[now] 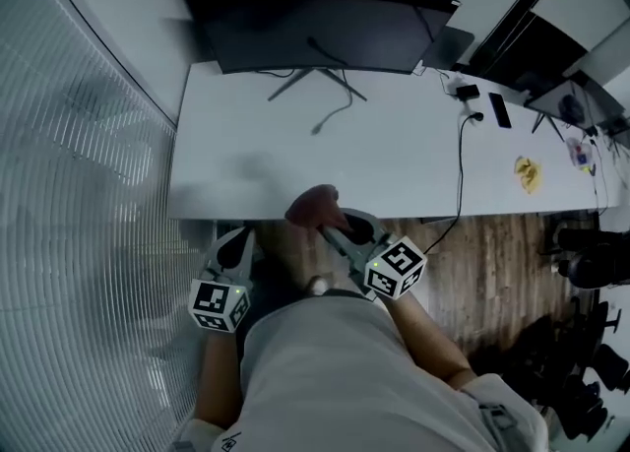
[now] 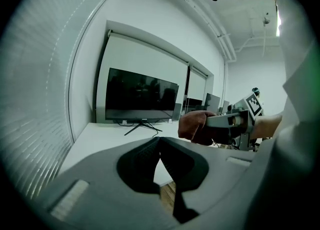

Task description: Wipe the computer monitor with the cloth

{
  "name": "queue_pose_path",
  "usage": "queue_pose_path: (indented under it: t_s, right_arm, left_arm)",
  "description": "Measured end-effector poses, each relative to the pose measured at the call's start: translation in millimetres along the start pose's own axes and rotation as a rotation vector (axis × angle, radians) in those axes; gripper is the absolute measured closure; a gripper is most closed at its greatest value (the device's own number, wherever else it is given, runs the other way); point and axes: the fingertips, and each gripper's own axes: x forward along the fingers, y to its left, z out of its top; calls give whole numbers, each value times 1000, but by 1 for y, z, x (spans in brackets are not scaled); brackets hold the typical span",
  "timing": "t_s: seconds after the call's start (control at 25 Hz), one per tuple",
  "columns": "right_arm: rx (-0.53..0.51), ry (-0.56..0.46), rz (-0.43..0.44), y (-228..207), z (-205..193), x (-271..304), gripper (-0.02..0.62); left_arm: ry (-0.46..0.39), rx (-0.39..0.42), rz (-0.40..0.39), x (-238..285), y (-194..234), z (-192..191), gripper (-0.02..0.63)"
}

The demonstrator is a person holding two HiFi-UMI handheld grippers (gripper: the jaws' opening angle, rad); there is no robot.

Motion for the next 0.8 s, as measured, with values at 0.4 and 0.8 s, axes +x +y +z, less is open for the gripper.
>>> queue_pose_path:
  t_s: [0.4,0.8]
  right_arm:
    - [22,4,-8,-20,27,101,502]
    - [99,1,-33,-25,53,235,500]
  left_arm:
    - [3,-11,2,22,97,16,600]
    - [10,-13,-30,37,218,45,600]
